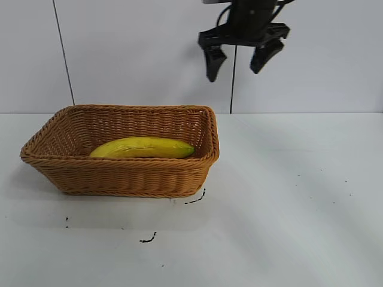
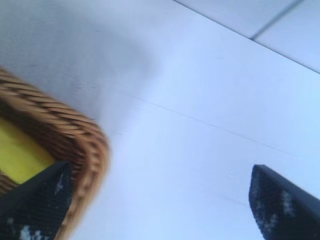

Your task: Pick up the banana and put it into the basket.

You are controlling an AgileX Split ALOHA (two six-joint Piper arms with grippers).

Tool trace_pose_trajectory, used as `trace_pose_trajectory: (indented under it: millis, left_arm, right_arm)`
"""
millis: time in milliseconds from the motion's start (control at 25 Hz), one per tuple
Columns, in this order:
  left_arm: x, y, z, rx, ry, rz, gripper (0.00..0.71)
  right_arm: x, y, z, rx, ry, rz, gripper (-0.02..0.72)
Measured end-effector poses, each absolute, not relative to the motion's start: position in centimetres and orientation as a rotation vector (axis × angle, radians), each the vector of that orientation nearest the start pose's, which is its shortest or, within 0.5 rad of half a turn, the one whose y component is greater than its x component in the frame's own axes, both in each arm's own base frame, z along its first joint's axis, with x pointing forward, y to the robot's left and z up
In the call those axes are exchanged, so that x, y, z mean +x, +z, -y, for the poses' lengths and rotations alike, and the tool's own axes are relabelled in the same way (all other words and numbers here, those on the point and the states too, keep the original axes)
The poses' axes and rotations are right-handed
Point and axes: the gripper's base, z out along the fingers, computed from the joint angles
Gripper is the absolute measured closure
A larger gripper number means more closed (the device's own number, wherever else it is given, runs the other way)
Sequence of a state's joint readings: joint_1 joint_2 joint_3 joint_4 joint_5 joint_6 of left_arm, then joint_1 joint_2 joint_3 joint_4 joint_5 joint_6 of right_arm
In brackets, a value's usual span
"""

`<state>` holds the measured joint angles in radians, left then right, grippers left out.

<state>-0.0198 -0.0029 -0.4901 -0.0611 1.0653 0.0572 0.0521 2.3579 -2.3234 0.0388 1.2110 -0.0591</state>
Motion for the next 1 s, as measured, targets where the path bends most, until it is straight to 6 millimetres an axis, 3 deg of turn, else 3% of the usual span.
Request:
trace_pose_trajectory:
  millis: [120,240,480,720,1000]
  left_arm:
    - [-0.5,27.4,0.5,0.082,-0.05,-2.053,0.015]
    - [-0.5,27.4,0.5,0.082,-0.05,-2.053,0.015]
    - [-0.5,27.4,0.5,0.082,-0.05,-2.053,0.015]
    - [-0.5,27.4,0.5,0.082,-0.05,-2.053,0.015]
    - [-0.5,27.4,0.5,0.082,-0.05,-2.053,0.015]
  right_arm:
    - [51.2,24.7,-1.1,-0.074,0.1,-2.73,0.014]
    - [50.8,24.6,-0.6,-0.053,0.113,-2.746,0.014]
    - [47.5,24.4,-0.6,-0.047,0.126,-2.853,0.014]
    - [41.1,24.7,-0.6,-0.038,0.137,-2.987,0.014]
    - [30.0,26.4,-0.7,-0.045,0.142,-3.066,0.014]
